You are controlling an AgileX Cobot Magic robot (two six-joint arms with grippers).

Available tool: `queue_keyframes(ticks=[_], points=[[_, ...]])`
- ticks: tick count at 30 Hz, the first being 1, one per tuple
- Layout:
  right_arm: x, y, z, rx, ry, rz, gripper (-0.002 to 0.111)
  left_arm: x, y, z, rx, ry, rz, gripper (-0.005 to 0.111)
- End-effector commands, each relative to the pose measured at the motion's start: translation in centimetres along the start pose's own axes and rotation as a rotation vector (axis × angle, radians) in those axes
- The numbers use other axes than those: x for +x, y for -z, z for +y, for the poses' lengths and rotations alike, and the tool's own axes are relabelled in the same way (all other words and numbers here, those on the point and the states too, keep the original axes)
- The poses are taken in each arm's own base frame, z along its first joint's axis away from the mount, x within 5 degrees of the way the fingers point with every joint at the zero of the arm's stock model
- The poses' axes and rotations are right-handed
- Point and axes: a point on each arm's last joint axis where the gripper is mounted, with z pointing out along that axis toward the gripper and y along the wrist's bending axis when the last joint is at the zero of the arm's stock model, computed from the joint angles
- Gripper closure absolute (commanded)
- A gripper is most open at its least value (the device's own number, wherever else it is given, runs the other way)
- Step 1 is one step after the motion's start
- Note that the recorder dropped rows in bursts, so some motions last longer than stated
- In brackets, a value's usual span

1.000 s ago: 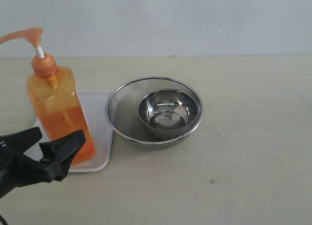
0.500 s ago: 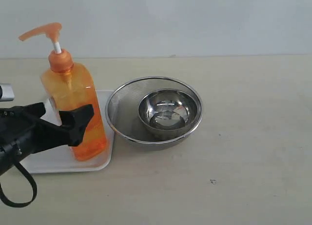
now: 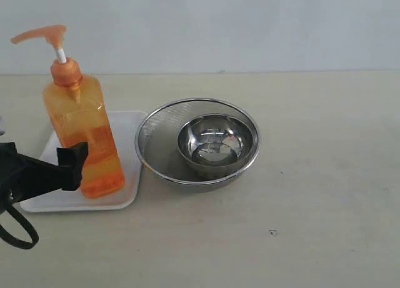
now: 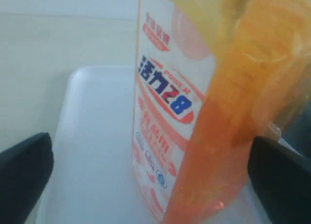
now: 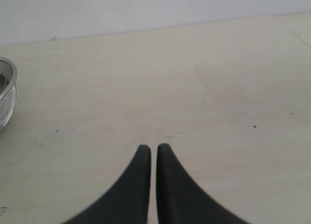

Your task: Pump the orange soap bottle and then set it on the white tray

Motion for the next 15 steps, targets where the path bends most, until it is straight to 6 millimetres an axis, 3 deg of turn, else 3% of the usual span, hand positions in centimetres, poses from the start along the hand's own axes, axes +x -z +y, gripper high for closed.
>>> queue_keyframes(ticks=[1, 7, 15], points=[[-0.1, 0.0, 0.0, 0.002, 0.006, -0.014, 0.108, -0.3, 0.0, 0.6, -0.067, -0.006, -0.032, -0.003], [-0.1, 0.0, 0.0, 0.002, 0.006, -0.014, 0.108, -0.1, 0.0, 0.3, -0.042, 0.065, -0.012, -0.003], [-0.1, 0.0, 0.0, 0.002, 0.006, -0.014, 0.108, -0.3, 0.5, -3.1, 0.343, 0.042, -0.017, -0.003]])
